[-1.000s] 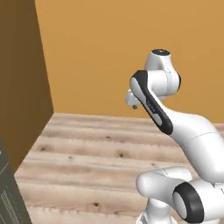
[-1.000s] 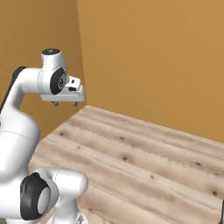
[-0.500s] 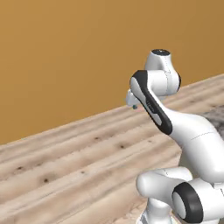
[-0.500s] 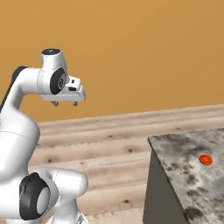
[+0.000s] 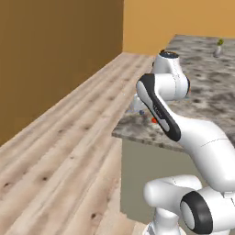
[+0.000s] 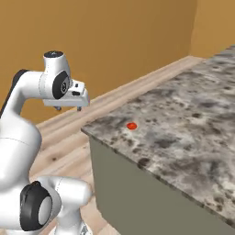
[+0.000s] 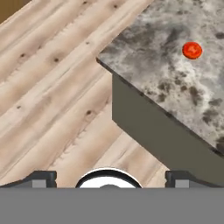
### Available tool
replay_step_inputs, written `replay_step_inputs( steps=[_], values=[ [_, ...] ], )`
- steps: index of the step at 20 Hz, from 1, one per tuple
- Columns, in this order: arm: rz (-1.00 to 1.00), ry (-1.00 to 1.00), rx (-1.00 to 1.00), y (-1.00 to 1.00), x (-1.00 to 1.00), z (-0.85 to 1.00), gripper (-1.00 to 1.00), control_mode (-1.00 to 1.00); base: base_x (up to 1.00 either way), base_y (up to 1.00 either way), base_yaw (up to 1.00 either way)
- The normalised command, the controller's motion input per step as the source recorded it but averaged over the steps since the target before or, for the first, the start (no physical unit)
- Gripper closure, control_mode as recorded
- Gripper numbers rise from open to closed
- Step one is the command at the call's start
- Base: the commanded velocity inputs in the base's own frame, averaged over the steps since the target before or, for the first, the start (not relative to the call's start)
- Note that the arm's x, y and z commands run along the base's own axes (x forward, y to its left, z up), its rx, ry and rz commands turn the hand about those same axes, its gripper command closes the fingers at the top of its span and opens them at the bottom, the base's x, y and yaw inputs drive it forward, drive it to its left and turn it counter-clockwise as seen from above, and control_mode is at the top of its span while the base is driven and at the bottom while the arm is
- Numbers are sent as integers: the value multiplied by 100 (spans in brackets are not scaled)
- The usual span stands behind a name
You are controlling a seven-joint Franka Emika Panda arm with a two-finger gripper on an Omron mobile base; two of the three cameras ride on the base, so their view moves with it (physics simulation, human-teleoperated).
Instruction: Pick the marshmallow from the counter and place it in the microwave.
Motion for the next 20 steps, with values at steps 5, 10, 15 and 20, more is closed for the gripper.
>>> replay_step_inputs(
  steps=[5, 10, 15, 20],
  values=[
    [0, 0, 0, 0, 0, 0, -100, 100, 0, 2, -97],
    [0, 0, 0, 0, 0, 0, -100, 100, 0, 0, -96],
    [0, 0, 0, 0, 0, 0, -100, 100, 0, -3, -90],
    [0, 0, 0, 0, 0, 0, -100, 100, 34, -25, -71]
  ],
)
